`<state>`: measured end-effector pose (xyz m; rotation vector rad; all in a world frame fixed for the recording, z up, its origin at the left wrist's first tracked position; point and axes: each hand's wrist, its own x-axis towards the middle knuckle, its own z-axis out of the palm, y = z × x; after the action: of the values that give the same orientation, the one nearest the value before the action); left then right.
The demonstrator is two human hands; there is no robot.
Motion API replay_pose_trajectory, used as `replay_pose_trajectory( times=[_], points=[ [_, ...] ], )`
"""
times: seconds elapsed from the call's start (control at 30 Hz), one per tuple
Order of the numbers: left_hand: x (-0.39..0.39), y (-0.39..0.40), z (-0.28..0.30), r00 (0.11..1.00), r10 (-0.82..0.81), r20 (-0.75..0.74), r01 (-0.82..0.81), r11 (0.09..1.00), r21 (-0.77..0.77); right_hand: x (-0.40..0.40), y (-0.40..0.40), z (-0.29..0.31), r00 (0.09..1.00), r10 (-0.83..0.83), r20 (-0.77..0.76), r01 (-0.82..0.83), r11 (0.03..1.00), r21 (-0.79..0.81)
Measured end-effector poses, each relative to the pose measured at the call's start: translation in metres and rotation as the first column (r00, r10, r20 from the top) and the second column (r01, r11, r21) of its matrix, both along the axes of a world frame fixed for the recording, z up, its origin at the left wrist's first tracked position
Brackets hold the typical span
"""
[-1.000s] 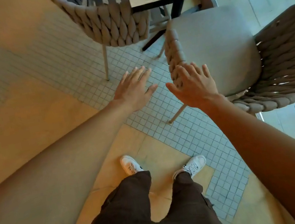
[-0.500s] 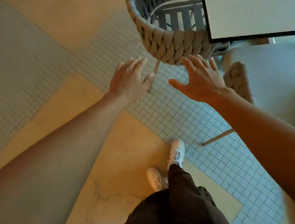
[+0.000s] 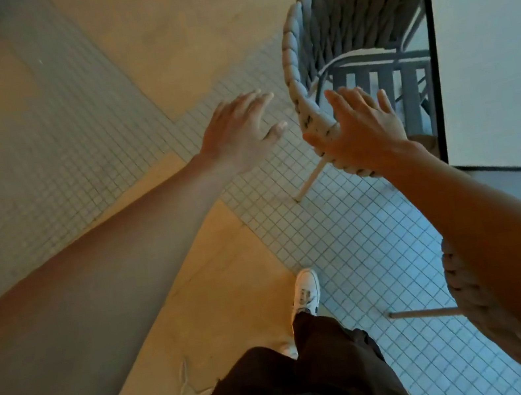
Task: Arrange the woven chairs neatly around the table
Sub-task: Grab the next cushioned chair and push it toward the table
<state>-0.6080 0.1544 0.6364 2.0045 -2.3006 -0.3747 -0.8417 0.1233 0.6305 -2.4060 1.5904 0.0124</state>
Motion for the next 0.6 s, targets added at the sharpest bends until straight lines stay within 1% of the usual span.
replay_pose_trajectory(
  times=[0.1, 0.27, 0.37, 0.43, 0.6],
  points=[
    [0.014, -0.031, -0.005, 1.000, 0.020, -0.015, -0.020, 1.000, 0.019, 0.014, -0.036, -0.001, 1.000, 0.017, -0.021, -0.017, 1.000, 0.000],
    [0.044, -0.065, -0.015, 1.000, 0.027, -0.008, -0.027, 0.999, 0.031, 0.042, -0.082, -0.006, 0.998, 0.016, -0.055, -0.013, 0.999, 0.043],
    [0.069, -0.088, -0.021, 0.999, 0.036, -0.015, -0.036, 0.999, 0.031, 0.065, -0.108, -0.010, 0.997, 0.024, -0.073, -0.022, 0.999, 0.029],
    [0.090, -0.108, -0.025, 1.000, 0.025, -0.019, -0.024, 0.999, 0.036, 0.082, -0.125, -0.012, 0.998, 0.016, -0.068, -0.015, 1.000, 0.015],
    [0.146, -0.166, -0.035, 0.999, -0.026, -0.036, 0.028, 0.998, 0.050, 0.136, -0.168, -0.019, 0.995, -0.030, -0.095, 0.034, 0.999, 0.035]
  ],
)
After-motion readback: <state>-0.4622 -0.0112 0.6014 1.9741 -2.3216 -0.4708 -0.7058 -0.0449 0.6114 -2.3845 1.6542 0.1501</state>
